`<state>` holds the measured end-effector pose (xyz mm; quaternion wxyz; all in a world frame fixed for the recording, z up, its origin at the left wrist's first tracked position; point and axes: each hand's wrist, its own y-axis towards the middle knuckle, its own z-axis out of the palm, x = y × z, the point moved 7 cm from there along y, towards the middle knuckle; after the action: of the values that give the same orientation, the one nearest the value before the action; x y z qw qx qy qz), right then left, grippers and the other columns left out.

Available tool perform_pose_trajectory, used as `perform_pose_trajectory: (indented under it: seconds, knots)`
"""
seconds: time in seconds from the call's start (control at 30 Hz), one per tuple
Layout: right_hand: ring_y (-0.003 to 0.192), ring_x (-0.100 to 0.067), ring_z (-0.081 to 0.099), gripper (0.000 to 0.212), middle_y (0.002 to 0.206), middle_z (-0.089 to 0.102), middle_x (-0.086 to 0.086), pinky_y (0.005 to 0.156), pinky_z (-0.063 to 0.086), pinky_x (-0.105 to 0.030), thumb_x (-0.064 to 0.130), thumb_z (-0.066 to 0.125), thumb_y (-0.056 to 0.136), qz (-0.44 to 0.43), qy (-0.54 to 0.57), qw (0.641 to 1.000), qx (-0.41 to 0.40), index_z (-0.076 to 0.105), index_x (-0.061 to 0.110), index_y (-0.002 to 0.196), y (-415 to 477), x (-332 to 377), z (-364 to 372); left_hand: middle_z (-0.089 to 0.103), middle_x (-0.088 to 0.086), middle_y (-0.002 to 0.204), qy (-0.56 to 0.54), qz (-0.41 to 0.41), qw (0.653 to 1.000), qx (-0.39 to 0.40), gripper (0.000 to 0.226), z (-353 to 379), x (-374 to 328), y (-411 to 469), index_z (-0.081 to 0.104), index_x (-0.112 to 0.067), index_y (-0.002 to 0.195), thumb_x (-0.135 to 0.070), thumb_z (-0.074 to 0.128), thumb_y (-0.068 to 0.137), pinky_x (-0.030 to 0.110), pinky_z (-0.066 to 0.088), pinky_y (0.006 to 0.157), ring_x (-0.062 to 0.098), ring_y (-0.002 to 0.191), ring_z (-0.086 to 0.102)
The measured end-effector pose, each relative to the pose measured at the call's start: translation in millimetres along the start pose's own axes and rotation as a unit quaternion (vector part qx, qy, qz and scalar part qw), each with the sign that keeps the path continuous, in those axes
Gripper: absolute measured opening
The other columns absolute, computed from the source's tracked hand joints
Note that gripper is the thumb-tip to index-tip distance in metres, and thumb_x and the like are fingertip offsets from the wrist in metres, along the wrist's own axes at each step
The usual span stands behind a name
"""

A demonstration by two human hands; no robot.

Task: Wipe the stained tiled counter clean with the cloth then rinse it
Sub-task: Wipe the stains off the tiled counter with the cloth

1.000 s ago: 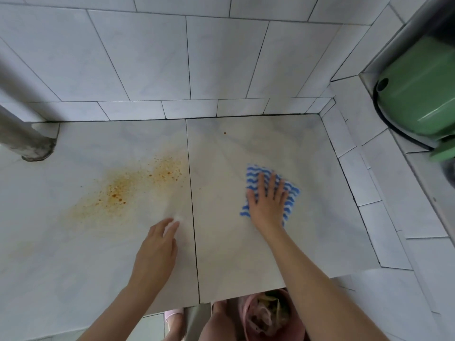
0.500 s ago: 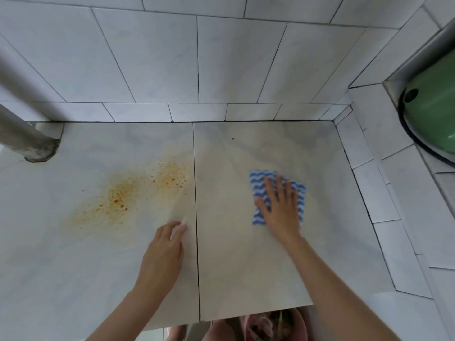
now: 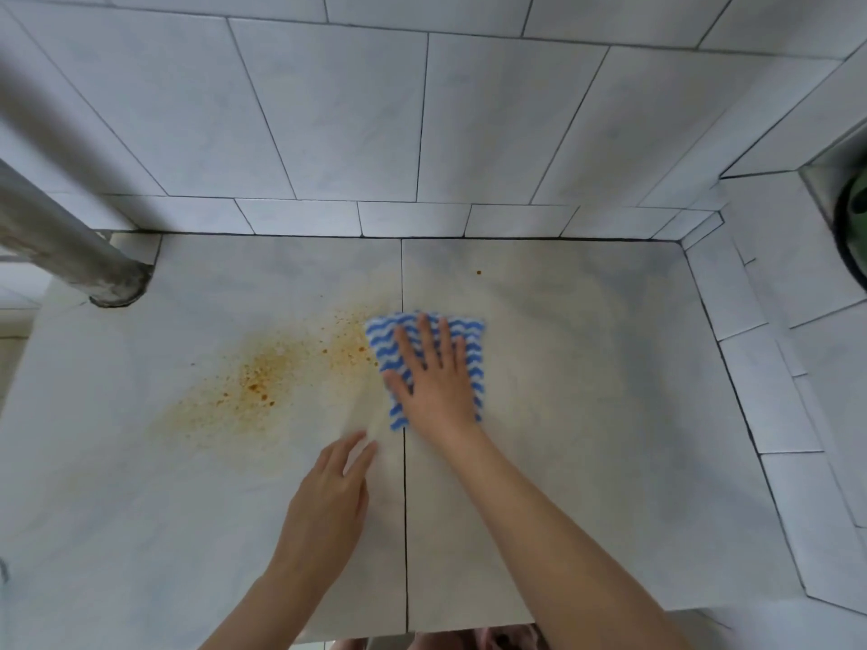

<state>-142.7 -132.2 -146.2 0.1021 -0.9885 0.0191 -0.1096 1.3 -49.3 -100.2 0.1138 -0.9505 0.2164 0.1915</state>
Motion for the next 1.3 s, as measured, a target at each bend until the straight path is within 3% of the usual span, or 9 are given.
perform_pose_trajectory:
  seconds: [0.1,0.2,0.33,0.47,0.6,0.93,1.07,1.17,1.3]
  knots:
    - [0.145,-0.022,-0.004,0.062,0.158,0.004,-0.002,0.115,-0.005,-0.04,0.057,0.011,0.094,-0.04,-0.012,0.999,-0.021,0.014,0.028,0.15,-23,11,9,0.06,0.01,0.12,0.007,-0.016,1.0,0.0,0.046,-2,9,1,0.064,-0.008,0.111,0.006,0.071,0.068,0.034,0.056,0.069,0.028,0.105,0.059]
    - [0.145,-0.019,-0.001,0.063,0.158,0.009,0.001,0.115,-0.005,-0.037,0.06,0.012,0.095,-0.044,-0.013,0.999,-0.019,0.019,0.029,0.149,-29,-17,6,0.059,0.009,0.122,0.007,-0.016,1.0,0.001,0.046,-2,14,1,0.064,-0.01,0.112,0.004,0.07,0.07,0.034,0.055,0.073,0.027,0.107,0.058]
    - [0.142,-0.032,0.02,0.07,0.154,0.026,-0.007,0.114,0.006,-0.042,0.063,0.012,0.093,0.083,0.01,0.995,-0.059,0.032,0.022,0.145,-20,-96,-17,0.058,0.007,0.123,-0.006,-0.022,1.0,-0.007,0.043,-5,13,2,0.064,-0.01,0.112,0.004,0.068,0.072,0.034,0.057,0.071,0.025,0.108,0.056]
    - [0.145,-0.028,-0.007,0.065,0.159,-0.004,-0.005,0.118,-0.007,-0.041,0.056,0.021,0.096,0.224,0.025,0.974,-0.028,0.003,0.024,0.15,2,-172,-41,0.059,0.007,0.123,-0.011,-0.021,1.0,-0.005,0.045,-4,13,2,0.064,-0.01,0.112,0.005,0.069,0.07,0.034,0.057,0.071,0.026,0.107,0.058]
    - [0.144,-0.03,-0.013,0.064,0.158,-0.012,-0.009,0.116,-0.009,-0.046,0.049,0.022,0.099,0.279,0.039,0.959,-0.032,-0.004,0.021,0.15,47,-181,-55,0.058,0.006,0.123,-0.012,-0.011,1.0,-0.008,0.047,-3,15,1,0.064,-0.011,0.113,0.005,0.07,0.069,0.033,0.057,0.071,0.024,0.107,0.056]
    - [0.143,-0.024,-0.022,0.062,0.156,-0.019,-0.001,0.115,-0.016,-0.039,0.052,0.017,0.098,0.002,-0.012,1.0,0.017,-0.008,0.027,0.149,82,-26,-26,0.059,0.007,0.123,-0.016,-0.018,1.0,-0.01,0.047,-2,13,1,0.064,-0.011,0.113,0.004,0.071,0.068,0.033,0.055,0.077,0.025,0.107,0.057]
    - [0.14,-0.016,-0.024,0.066,0.154,-0.019,0.005,0.112,-0.022,-0.031,0.06,-0.004,0.088,-0.109,-0.033,0.993,0.031,-0.007,0.031,0.147,39,-11,-13,0.059,0.007,0.122,-0.02,-0.023,0.999,-0.012,0.048,-3,14,2,0.064,-0.012,0.112,0.005,0.071,0.068,0.034,0.055,0.076,0.025,0.107,0.056]
    - [0.142,-0.014,-0.014,0.072,0.156,-0.006,0.007,0.112,-0.021,-0.027,0.066,-0.009,0.085,-0.103,-0.016,0.994,0.014,0.003,0.032,0.147,13,-41,-14,0.059,0.007,0.122,-0.023,-0.025,0.999,-0.018,0.047,-3,14,2,0.064,-0.012,0.111,0.005,0.07,0.068,0.035,0.055,0.075,0.024,0.107,0.054]
    - [0.145,-0.023,-0.004,0.083,0.157,0.002,0.0,0.116,-0.009,-0.034,0.073,-0.006,0.082,0.017,0.003,1.0,-0.012,0.01,0.025,0.148,5,-121,-30,0.059,0.007,0.122,-0.019,-0.026,0.999,-0.016,0.047,-2,13,1,0.064,-0.012,0.111,0.006,0.07,0.068,0.036,0.056,0.073,0.026,0.107,0.056]
